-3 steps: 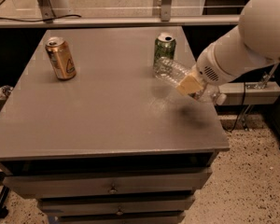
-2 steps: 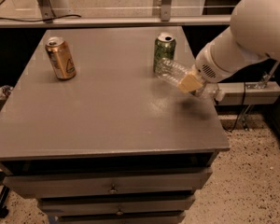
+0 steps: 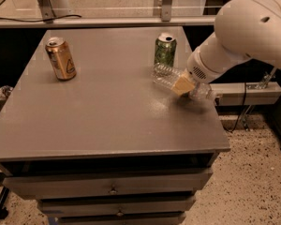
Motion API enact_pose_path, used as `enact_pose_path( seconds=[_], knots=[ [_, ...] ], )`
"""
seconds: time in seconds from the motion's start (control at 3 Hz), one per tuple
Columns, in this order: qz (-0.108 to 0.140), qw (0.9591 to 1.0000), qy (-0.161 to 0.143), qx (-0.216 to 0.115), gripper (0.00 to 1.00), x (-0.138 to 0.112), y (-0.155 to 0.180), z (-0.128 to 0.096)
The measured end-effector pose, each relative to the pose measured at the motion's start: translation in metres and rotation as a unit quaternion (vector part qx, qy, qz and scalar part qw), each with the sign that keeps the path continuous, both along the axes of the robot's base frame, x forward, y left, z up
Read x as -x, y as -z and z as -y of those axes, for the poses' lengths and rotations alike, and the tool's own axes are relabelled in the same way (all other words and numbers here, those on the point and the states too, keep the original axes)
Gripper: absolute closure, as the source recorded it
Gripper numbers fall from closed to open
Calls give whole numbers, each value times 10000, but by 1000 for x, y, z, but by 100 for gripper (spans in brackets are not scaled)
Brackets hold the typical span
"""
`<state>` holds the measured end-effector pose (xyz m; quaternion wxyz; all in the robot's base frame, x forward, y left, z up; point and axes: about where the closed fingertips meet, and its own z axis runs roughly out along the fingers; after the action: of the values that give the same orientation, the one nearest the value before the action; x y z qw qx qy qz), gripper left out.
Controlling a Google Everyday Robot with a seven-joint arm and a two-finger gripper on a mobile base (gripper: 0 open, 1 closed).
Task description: Move water bottle near green can
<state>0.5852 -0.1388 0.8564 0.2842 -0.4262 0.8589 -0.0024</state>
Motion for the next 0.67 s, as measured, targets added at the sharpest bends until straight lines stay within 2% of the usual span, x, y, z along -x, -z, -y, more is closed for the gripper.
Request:
enact_pose_path(
  seconds=[0.67],
  knots=[
    [-69,10000,-41,45,36,-4,6,-3]
  ],
)
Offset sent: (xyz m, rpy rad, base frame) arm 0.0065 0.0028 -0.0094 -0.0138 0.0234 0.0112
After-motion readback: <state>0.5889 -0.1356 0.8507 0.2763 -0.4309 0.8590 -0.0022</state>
